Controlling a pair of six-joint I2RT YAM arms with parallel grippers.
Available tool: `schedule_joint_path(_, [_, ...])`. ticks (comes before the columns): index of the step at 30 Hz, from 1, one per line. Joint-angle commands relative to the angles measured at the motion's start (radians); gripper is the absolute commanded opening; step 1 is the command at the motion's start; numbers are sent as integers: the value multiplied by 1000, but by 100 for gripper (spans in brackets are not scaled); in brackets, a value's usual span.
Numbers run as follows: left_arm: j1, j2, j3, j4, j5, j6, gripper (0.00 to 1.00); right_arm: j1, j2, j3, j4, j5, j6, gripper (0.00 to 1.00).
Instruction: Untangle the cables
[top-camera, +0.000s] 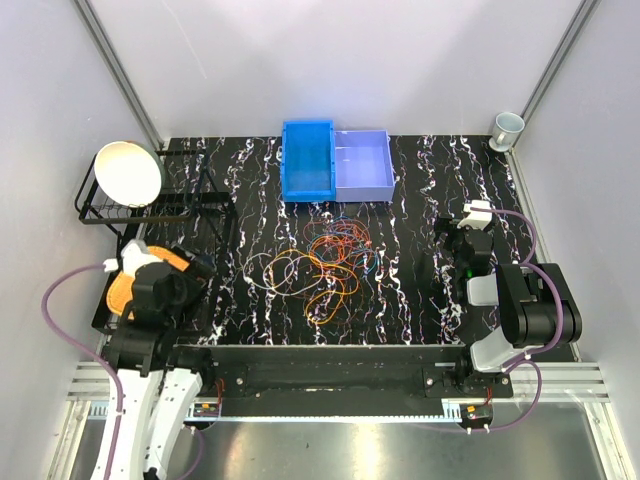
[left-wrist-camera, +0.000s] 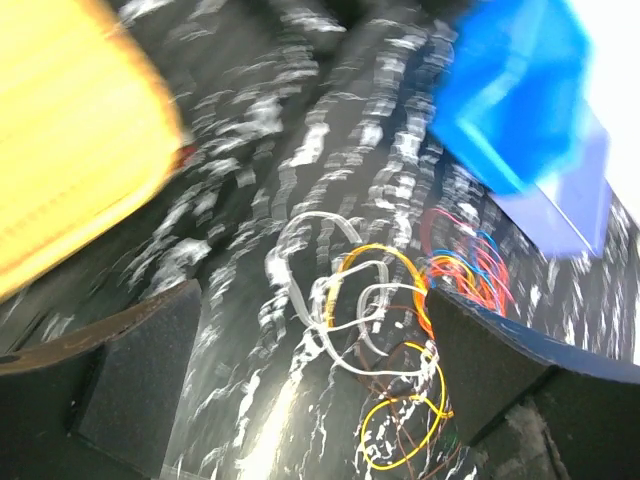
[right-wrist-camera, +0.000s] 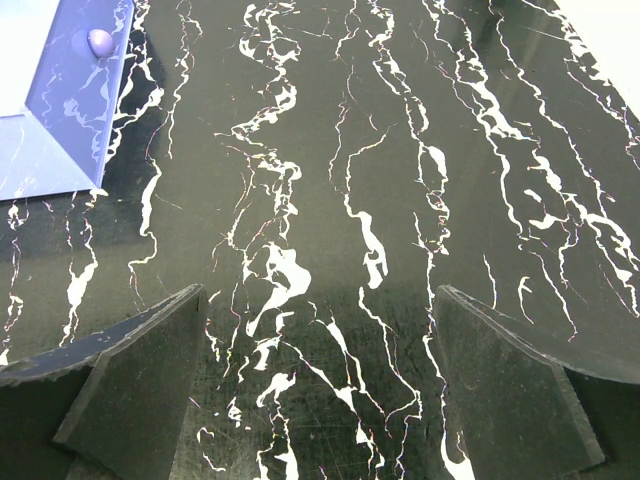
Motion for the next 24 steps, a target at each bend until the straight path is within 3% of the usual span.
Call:
schedule_joint_path(1, [-1, -82, 43, -127, -43, -87, 99, -4, -3, 6, 64, 20, -3, 100])
schedule_joint_path(5, [1, -55, 91, -167, -29, -35, 99, -4, -3, 5, 64, 20, -3, 100])
schedule_joint_path(9, [-1, 108, 131, -182, 79, 55, 99, -4, -5, 2, 70, 22, -2, 100])
schedule_joint_path(14, [-24, 190, 177, -187, 136, 157, 99, -4, -43, -9, 76, 7, -3, 100])
schedule_joint_path(18, [-65, 225, 168, -175, 182, 179, 99, -5, -213, 121, -318, -26, -3, 100])
schedule_joint_path(24, [-267, 273, 129, -115, 145, 128, 99, -4, -394, 166, -459, -156, 176, 100])
